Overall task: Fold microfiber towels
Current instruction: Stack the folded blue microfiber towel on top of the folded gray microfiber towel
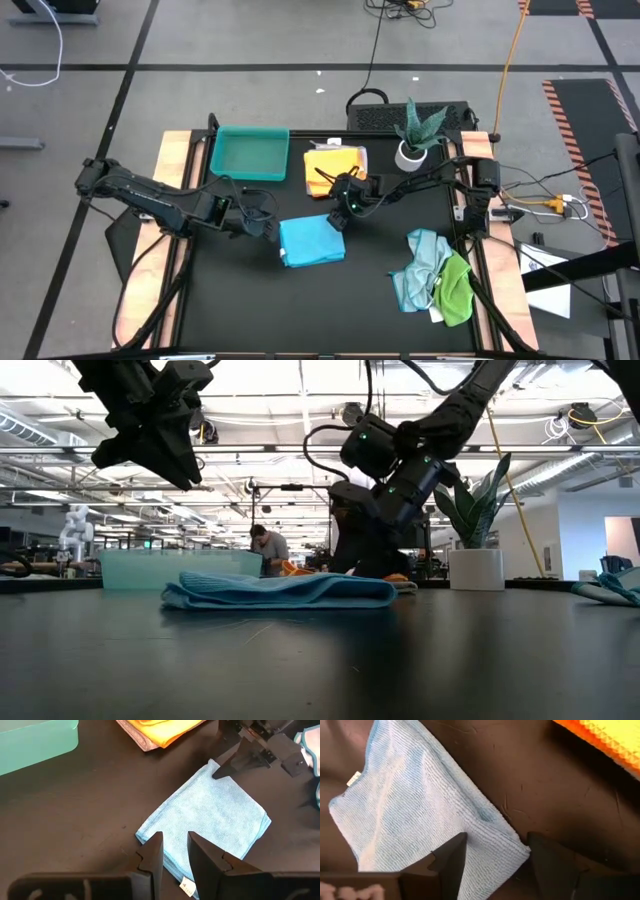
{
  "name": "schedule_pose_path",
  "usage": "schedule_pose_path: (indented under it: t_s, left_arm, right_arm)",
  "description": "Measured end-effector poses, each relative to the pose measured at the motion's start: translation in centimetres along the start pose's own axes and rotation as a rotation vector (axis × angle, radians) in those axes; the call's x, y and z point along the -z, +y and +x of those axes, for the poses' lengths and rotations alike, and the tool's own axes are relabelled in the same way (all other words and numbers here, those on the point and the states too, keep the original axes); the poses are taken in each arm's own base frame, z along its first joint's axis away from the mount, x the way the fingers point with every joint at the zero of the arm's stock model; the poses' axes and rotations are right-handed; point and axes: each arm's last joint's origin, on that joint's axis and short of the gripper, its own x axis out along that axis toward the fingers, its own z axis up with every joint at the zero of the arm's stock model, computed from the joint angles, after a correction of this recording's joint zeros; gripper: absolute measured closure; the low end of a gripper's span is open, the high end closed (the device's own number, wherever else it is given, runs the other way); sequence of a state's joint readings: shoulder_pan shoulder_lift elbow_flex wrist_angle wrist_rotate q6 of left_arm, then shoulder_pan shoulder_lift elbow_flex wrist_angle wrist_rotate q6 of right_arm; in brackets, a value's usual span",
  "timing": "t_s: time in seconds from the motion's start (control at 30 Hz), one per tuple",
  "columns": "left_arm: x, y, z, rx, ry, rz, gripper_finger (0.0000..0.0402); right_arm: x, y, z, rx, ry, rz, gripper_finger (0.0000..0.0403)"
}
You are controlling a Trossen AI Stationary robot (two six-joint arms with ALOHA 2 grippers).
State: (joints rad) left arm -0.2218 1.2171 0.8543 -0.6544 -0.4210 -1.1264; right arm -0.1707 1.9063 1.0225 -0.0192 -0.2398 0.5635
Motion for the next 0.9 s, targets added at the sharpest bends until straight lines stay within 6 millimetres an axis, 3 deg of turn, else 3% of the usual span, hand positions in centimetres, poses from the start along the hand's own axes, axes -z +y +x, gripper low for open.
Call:
schedule_pose_path:
  t_s: [0.1, 0.3, 0.5, 0.67, 0.9]
  left_arm:
    - [0.0, 0.0, 0.0, 0.000, 0.000, -0.004, 0.0311]
    - [0.0, 0.0, 0.0, 0.000, 0.000, -0.004, 0.0311]
    - [0.0, 0.0, 0.0, 0.000, 0.000, -0.002, 0.0311]
    - [0.0, 0.0, 0.0, 0.000, 0.000, 0.005, 0.0311]
    - [0.0, 0.0, 0.0, 0.000, 0.000, 0.011, 0.0311]
  right_arm:
    - [0.0, 0.0, 0.0, 0.001, 0.001, 0.001, 0.0250]
    - [0.1, 0.0, 0.1, -0.004, 0.005, -0.016, 0.0386]
    - [-0.2, 0.8, -1.0, -0.069, -0.010, -0.033, 0.0399]
    - [-1.5, 2.3, -3.6, -0.116, -0.101, -0.068, 0.0400]
    - [-2.9, 3.6, -5.8, -0.148, -0.185, -0.118, 0.0401]
